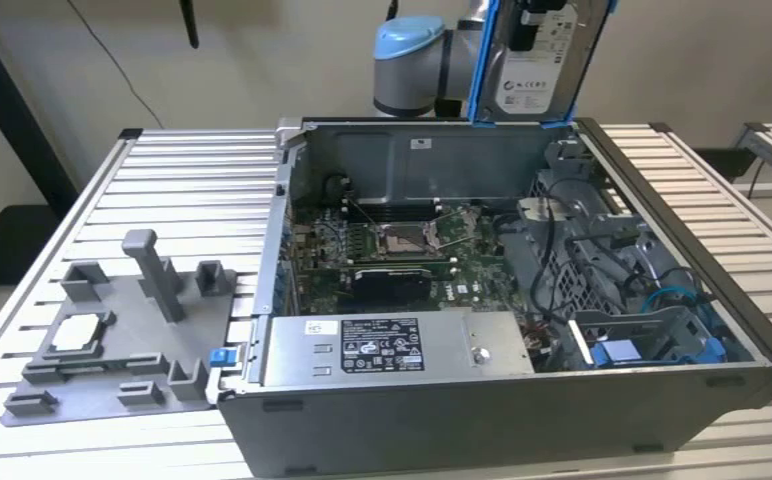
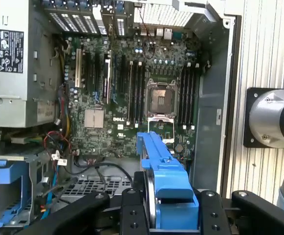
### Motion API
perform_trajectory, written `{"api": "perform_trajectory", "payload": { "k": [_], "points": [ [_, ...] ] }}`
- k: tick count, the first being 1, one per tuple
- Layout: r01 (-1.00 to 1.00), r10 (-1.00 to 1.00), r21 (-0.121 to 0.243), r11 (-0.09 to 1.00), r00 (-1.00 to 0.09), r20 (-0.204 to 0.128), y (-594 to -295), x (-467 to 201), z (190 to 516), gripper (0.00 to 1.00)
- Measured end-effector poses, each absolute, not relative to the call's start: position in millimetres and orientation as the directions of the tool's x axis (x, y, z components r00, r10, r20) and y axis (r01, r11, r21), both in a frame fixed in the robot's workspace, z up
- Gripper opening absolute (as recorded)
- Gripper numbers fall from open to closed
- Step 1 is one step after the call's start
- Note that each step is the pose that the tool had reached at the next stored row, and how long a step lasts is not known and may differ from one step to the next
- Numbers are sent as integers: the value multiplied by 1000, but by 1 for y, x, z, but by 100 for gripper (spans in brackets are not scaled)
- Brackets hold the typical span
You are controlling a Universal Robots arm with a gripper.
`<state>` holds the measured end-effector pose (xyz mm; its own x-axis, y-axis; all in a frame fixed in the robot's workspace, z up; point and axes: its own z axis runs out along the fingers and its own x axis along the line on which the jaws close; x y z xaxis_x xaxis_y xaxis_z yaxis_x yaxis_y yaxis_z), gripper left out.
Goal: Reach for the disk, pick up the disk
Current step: 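Pick up the disk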
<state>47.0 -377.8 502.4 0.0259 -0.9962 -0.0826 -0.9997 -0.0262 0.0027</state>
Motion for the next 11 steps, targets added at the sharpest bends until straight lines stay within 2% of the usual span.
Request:
{"api": "perform_trajectory", "payload": {
  "k": [11],
  "points": [
    [-1000, -996, 3, -26, 26, -83, -378, 92, 502, 0]
  ]
}}
